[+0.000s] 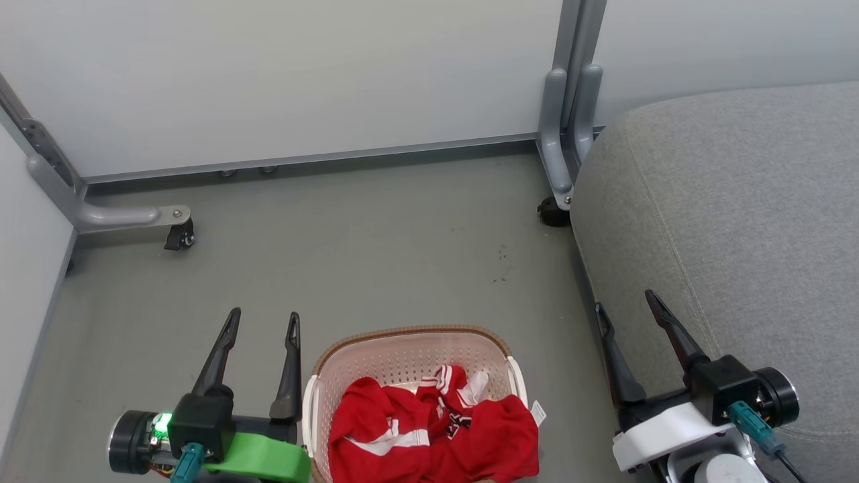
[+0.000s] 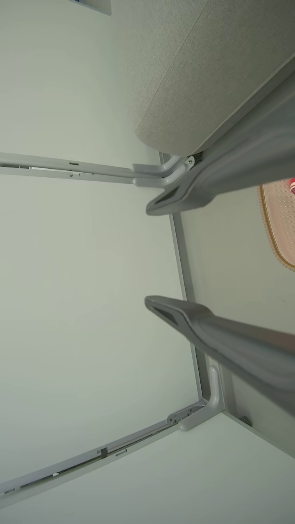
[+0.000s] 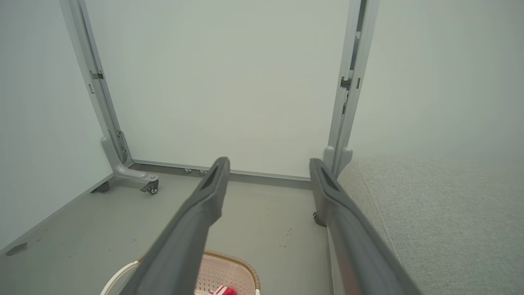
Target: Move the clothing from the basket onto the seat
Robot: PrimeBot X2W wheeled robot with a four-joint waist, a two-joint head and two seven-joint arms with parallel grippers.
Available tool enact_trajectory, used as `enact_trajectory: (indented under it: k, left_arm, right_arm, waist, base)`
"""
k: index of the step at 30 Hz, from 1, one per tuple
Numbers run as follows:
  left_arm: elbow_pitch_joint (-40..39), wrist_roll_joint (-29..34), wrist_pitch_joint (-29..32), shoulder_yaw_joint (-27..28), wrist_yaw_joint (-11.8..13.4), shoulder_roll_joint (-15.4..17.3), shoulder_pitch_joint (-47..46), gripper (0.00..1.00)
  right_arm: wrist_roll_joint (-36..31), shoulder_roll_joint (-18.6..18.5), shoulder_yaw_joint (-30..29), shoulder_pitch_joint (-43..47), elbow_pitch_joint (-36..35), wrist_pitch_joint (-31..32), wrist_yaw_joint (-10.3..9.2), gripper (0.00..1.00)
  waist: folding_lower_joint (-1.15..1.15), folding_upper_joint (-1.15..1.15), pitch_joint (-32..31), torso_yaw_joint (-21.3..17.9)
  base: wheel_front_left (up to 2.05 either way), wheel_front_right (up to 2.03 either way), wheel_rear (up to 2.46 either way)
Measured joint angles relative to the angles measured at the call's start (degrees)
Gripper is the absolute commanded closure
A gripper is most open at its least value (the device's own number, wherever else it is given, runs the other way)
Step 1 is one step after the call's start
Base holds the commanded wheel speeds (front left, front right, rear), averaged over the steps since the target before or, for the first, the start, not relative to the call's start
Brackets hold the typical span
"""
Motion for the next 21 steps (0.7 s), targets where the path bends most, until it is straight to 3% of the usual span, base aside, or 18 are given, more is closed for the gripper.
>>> enact_trajectory:
  k: [11, 21]
  left_arm:
    - [2.57, -0.01, -0.08, -1.52, -0.02, -0.03, -0.76, 0.00]
    - [11.60, -0.01, -0.08, -5.22, -2.26, -0.09, -13.99, 0.00]
  right_arm:
    - [0.41, 0.00, -1.48, -0.19, -0.73, -0.02, 0.00, 0.00]
    - [0.48, -0.65, -3.92, -8.27, -3.08, -0.04, 0.00, 0.00]
  waist:
    - [0.00, 0.00, 2.72, -0.43]
    - [0.00, 0.00, 13.58, -0.37]
  base:
    - [0.00, 0.00, 0.00]
    - [0.00, 0.00, 0.00]
